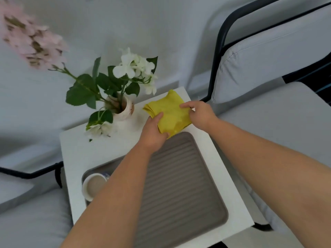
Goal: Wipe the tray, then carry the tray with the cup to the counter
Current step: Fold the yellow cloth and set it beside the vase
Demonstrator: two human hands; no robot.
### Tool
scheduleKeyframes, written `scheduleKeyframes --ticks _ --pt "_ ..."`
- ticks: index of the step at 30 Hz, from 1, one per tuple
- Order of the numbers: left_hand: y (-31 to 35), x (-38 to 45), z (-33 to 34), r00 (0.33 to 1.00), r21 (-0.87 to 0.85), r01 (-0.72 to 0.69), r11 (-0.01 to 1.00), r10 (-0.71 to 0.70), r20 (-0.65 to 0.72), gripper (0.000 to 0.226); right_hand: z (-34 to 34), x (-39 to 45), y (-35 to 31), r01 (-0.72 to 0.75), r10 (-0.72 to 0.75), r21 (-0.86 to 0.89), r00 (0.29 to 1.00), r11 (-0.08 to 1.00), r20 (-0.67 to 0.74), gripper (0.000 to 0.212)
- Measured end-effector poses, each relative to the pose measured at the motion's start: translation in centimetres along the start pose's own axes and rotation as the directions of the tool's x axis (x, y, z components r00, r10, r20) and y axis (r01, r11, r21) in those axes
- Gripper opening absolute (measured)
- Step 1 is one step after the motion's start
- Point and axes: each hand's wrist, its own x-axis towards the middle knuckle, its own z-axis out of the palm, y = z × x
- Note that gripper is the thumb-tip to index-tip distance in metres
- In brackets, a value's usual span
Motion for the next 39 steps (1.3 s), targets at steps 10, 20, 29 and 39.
scheduleKeyframes --ticks 10,20,29,39 --pt "-3.2 5.7 3.0 0.994 0.113 0.066 0.991 -0.055 -0.095 0.073 3.7 5.1 5.3 0.122 -0.117 -0.24 0.992 0.963 0.035 0.052" --pt "-3.7 2.0 4.0 0.966 0.236 0.184 0.954 -0.131 -0.222 0.053 4.1 3.0 5.2 0.105 -0.137 -0.288 0.986 0.952 -0.091 0.052" --pt "-6.8 -12.3 0.6 0.944 0.156 -0.09 0.984 0.134 -0.302 0.031 7.3 -6.6 2.0 0.135 -0.134 -0.019 0.989 0.991 0.065 0.032" --pt "-16.9 -25.3 -1.9 0.887 -0.151 0.308 0.939 -0.341 -0.311 0.032 18.1 -12.0 -3.6 -0.065 0.036 0.047 0.886 0.997 0.463 0.028"
